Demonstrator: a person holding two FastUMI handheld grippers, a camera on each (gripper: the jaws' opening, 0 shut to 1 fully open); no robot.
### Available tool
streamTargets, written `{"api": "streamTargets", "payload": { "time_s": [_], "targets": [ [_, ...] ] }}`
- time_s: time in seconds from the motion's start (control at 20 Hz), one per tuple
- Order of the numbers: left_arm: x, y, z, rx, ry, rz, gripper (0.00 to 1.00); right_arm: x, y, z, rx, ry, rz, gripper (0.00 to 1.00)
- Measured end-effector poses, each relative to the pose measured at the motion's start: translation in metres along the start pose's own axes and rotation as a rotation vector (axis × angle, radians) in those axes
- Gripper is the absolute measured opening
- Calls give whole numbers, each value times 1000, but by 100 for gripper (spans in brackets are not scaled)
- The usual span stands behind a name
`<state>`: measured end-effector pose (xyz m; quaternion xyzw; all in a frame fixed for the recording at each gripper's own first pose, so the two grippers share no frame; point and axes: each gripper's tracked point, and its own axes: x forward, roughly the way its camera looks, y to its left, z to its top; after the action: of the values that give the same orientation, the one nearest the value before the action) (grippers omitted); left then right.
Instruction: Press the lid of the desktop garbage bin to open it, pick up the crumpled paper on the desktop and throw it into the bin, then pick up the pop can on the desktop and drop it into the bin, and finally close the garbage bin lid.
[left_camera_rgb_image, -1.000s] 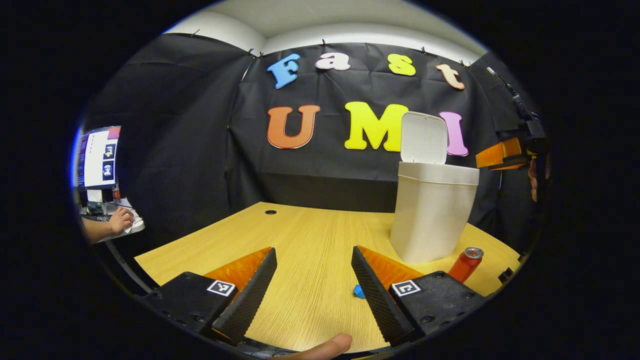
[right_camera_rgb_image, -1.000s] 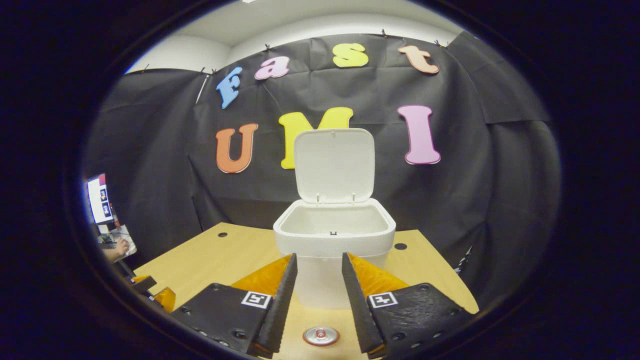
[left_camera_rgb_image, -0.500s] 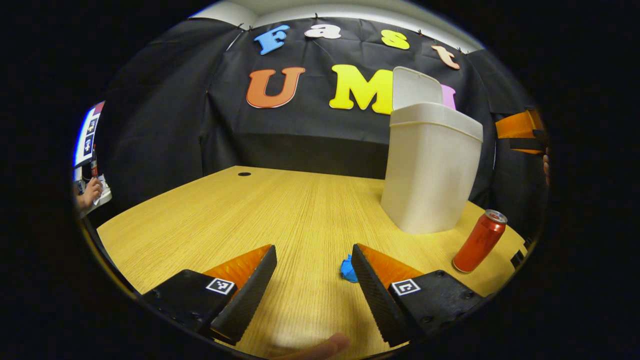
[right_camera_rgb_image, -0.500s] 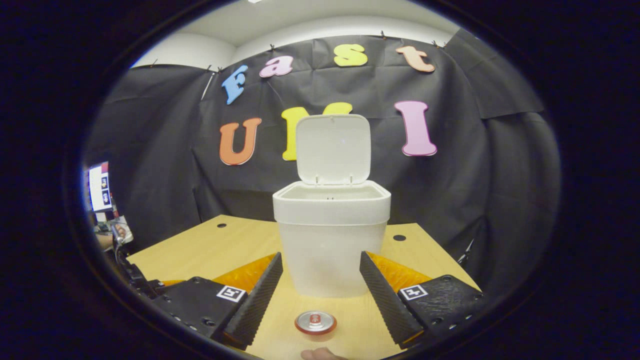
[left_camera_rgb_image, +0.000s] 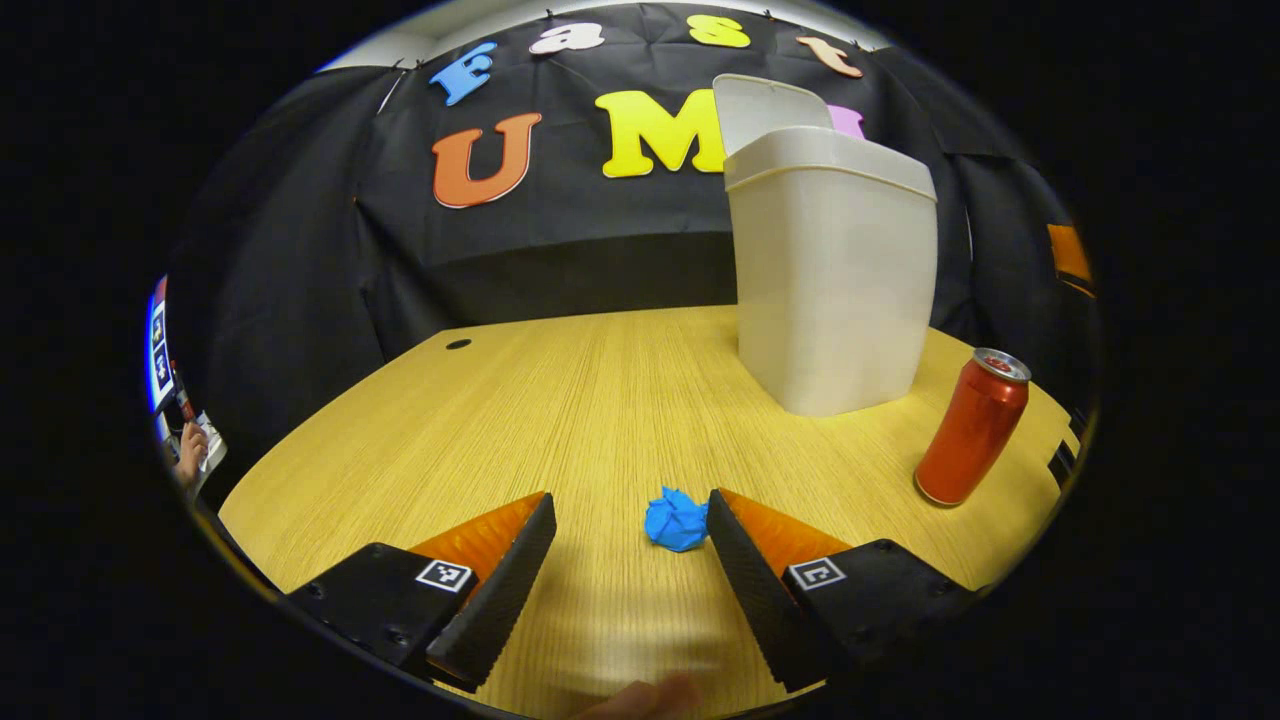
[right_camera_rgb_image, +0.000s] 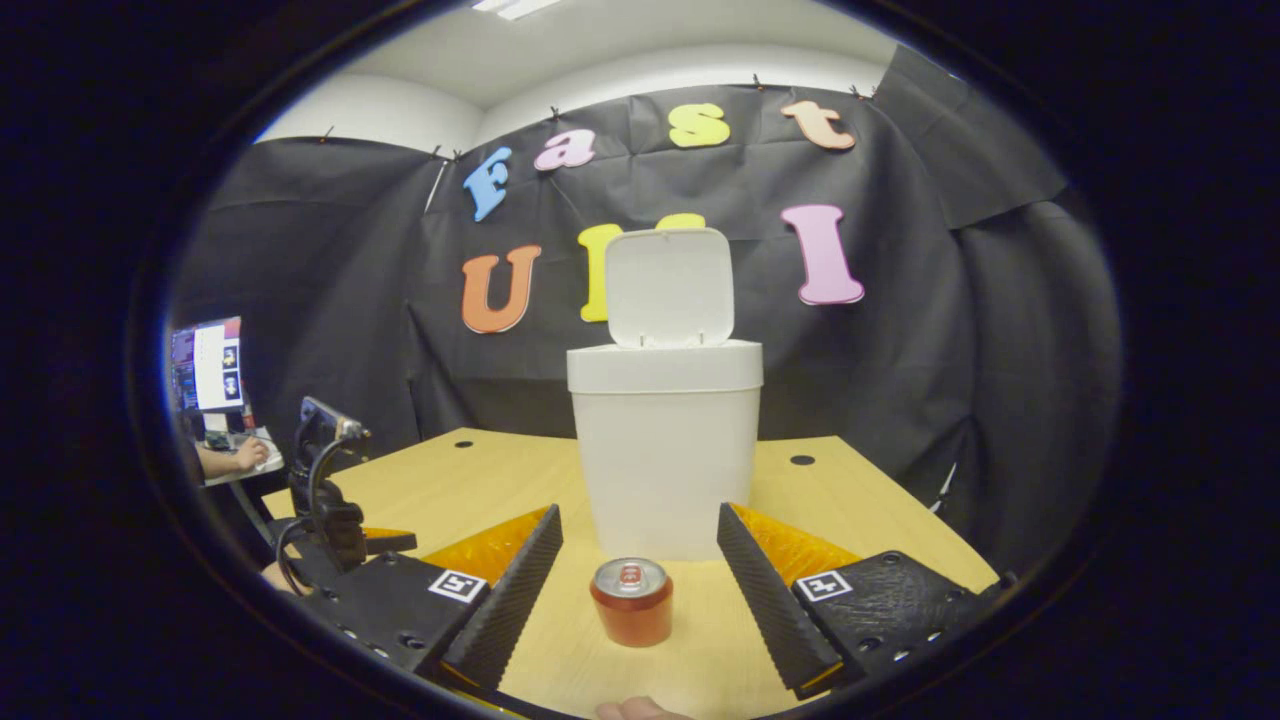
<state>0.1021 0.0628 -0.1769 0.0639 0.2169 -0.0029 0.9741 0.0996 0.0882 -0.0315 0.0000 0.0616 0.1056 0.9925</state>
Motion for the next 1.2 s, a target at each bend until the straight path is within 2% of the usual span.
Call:
{"api": "streamTargets", "payload": {
  "time_s": [0.1, 0.3, 0.45, 0.5, 0.55, 0.6, 0.65, 0.75, 0.9, 0.95, 1.0, 1.2],
  "targets": [
    [11, -12, -5, -5, 41, -51, 99, -3, -13, -1, 8, -11, -14, 96],
    [20, -18, -16, 39, 169, -69, 99, -3, -32, -12, 71, 3, -42, 96],
    [31, -23, -8, 28, 173, -80, 98, -1, -35, -13, 76, 3, -50, 95],
    [32, -23, -5, 24, 177, -78, 97, 0, -38, -17, 73, 14, -66, 92],
    [33, -23, -1, 20, 177, -77, 97, 2, -39, -23, 77, 30, -78, 96],
    [33, -22, 2, 10, 180, -79, 97, 3, -36, -29, 89, 50, -86, 92],
    [31, -23, 4, -9, 187, -84, 94, 4, -32, -37, 106, 66, -89, 95],
    [27, -24, 11, -15, 185, -86, 87, 5, -17, -49, 126, 91, -83, 95],
    [24, -24, 26, -7, 181, -85, 87, 13, 3, -69, 70, 124, -79, 96],
    [14, -26, 5, -7, 184, -85, 86, 17, 6, -77, 49, 133, -76, 93],
    [24, -26, 15, -11, 184, -88, 87, 20, 6, -82, 39, 140, -78, 96],
    [25, -23, 23, -14, 186, -78, 86, 39, 0, -105, 63, 180, -94, 96]
  ]
}}
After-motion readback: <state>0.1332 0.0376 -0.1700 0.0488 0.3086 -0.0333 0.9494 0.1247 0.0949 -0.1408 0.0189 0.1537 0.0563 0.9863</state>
